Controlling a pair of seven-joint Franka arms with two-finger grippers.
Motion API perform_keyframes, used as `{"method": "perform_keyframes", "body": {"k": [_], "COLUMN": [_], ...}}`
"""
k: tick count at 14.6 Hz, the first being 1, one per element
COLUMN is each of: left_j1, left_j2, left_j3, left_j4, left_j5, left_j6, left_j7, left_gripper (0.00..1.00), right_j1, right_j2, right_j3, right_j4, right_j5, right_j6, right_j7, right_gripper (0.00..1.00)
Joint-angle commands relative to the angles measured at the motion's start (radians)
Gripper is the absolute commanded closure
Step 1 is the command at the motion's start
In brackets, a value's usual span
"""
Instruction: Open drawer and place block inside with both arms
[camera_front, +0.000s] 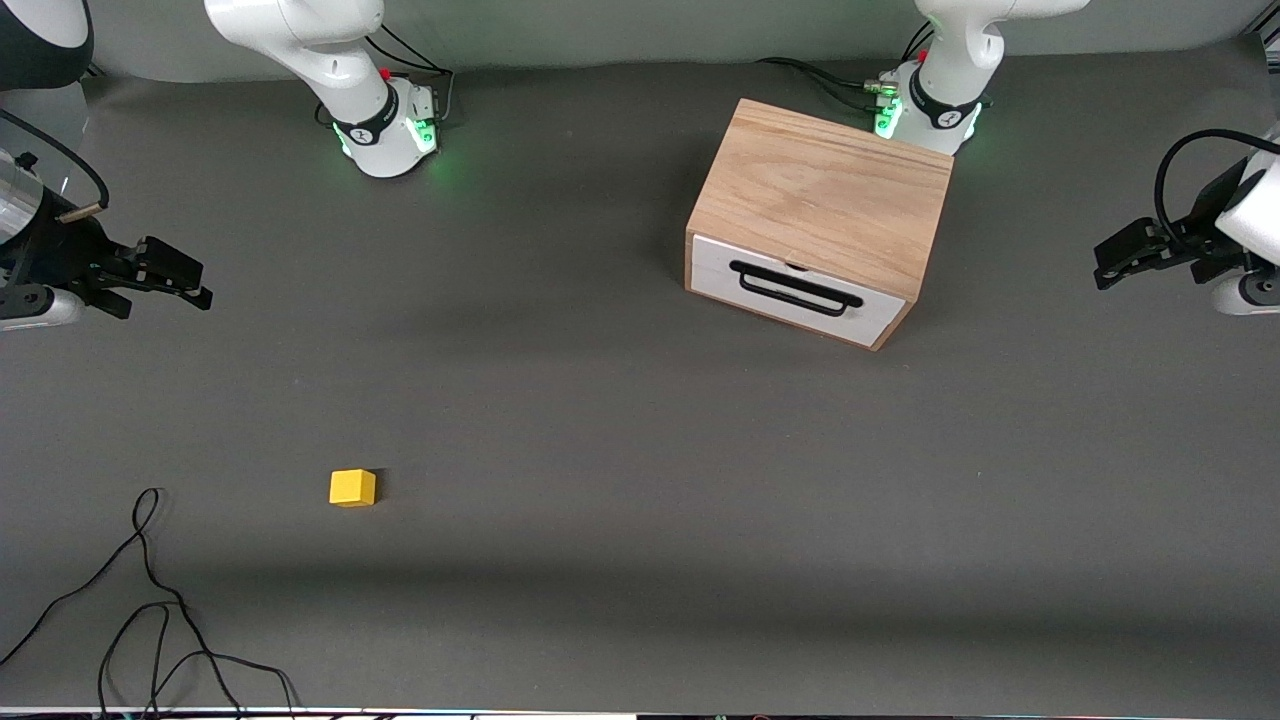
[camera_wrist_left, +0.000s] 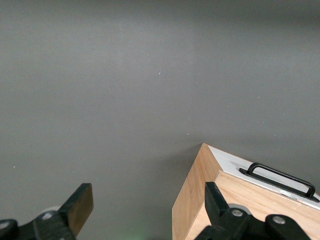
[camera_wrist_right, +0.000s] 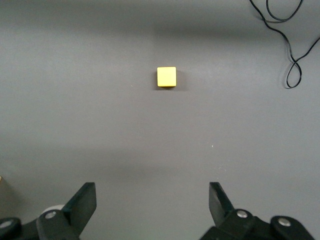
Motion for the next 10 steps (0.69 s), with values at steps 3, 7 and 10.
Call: {"method": "perform_keyframes", "body": {"k": [3, 7, 10], "left_j1": [-0.001, 0.001, -0.002], "left_j2": [-0.003, -0.011, -0.011], "left_j3": [0.001, 0.001, -0.001], "left_j4": [-0.003, -0.021, -0.023], "left_j5": [0.004, -0.005, -0.005], "left_j6": [0.012, 0.042, 0.047], "left_j7": [0.012, 0.012, 0.013], "left_gripper": [0.01, 0.01, 0.01], "right_j1": [0.008, 0.007, 0.007], "right_j2": [0.016, 0.033, 0.076], "right_j3": [-0.006, -0.006, -0.009], "right_j4": [0.014, 0.014, 0.013], "right_j5": [-0.015, -0.015, -0.017], "right_j6": [-0.016, -0.007, 0.031], "right_j7": [-0.009, -0.009, -0.009], "right_gripper": [0.0, 0.0, 0.0]}}
